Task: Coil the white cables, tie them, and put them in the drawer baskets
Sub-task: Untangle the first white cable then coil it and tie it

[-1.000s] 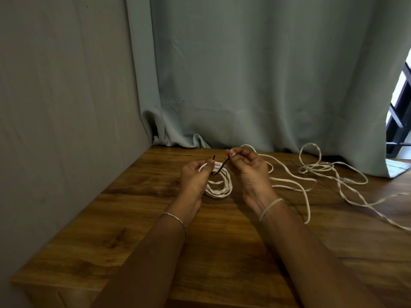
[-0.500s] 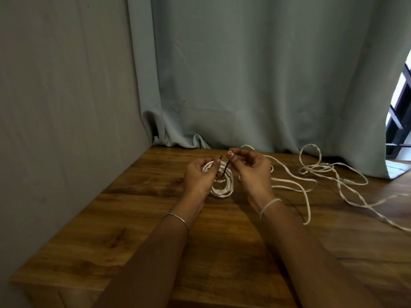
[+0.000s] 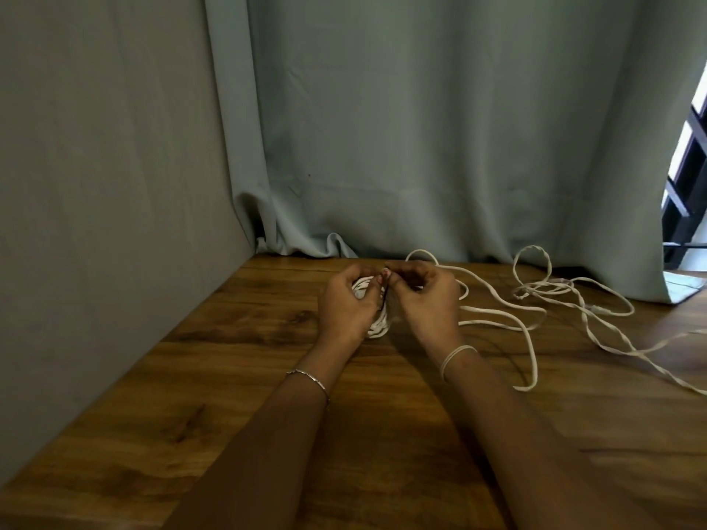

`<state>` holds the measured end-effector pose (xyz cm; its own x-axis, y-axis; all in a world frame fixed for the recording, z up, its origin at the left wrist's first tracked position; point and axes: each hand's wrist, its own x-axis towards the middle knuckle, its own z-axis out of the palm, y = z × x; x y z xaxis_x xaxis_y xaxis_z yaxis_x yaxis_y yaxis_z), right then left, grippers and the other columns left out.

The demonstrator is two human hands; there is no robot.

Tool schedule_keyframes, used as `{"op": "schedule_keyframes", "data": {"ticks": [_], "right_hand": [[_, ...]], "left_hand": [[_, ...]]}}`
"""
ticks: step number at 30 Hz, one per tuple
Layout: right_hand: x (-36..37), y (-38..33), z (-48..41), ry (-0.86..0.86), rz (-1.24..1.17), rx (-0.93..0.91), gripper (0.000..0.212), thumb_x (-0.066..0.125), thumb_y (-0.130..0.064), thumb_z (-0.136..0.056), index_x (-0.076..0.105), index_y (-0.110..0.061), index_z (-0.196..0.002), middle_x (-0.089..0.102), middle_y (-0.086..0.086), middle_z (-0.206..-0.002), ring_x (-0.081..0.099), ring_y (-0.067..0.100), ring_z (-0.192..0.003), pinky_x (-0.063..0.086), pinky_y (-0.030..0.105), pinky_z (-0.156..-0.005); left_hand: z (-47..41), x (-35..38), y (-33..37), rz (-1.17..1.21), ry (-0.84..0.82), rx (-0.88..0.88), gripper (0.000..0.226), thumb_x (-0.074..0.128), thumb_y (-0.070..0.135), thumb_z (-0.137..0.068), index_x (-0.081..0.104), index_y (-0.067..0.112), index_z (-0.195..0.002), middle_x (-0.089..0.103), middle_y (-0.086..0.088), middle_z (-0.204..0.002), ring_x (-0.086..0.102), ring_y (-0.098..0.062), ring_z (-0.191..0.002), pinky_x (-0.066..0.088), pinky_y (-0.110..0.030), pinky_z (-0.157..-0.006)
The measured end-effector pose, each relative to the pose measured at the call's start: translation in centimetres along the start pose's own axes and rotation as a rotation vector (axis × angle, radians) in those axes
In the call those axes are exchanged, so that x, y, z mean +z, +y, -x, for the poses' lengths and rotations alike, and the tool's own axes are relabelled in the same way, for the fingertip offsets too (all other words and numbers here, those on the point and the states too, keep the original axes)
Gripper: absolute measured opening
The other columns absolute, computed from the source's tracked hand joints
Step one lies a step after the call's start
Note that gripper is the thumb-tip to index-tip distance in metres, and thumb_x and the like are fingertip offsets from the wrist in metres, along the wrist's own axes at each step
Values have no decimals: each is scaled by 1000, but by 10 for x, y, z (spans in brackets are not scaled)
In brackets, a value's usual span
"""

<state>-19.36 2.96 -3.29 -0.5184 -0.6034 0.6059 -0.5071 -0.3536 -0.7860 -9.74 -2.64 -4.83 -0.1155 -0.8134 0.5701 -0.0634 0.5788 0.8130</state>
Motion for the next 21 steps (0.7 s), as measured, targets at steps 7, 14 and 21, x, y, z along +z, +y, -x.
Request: {"op": "schedule_keyframes", "data": {"ticks": [7, 14, 21], "right_hand": [[1, 3, -2, 17, 57, -6, 14, 71, -9, -83, 75, -13, -96, 70, -10, -82, 66, 2, -81, 51, 14, -76], [1, 4, -1, 6, 56, 12, 14, 71, -9, -84, 75, -14, -96, 72, -6, -86, 67, 4, -82, 54, 20, -77], [2, 6, -4, -2, 47, 55, 11, 71, -9, -83, 74, -13, -93, 71, -4, -83, 68, 9, -80, 57, 28, -79]], "left_hand": [[2, -3, 1, -29, -13, 10, 6, 69, 19, -87, 71, 23, -90, 71, 10, -85, 66, -3, -84, 57, -31, -78], [2, -6, 2, -84, -24, 32, 7, 68, 17, -87, 72, 21, -91, 71, 8, -86, 65, -7, -86, 55, -28, -77], [0, -5, 2, -107, -40, 50, 6, 68, 16, -87, 72, 18, -91, 71, 7, -87, 65, -7, -85, 54, -26, -75]]}}
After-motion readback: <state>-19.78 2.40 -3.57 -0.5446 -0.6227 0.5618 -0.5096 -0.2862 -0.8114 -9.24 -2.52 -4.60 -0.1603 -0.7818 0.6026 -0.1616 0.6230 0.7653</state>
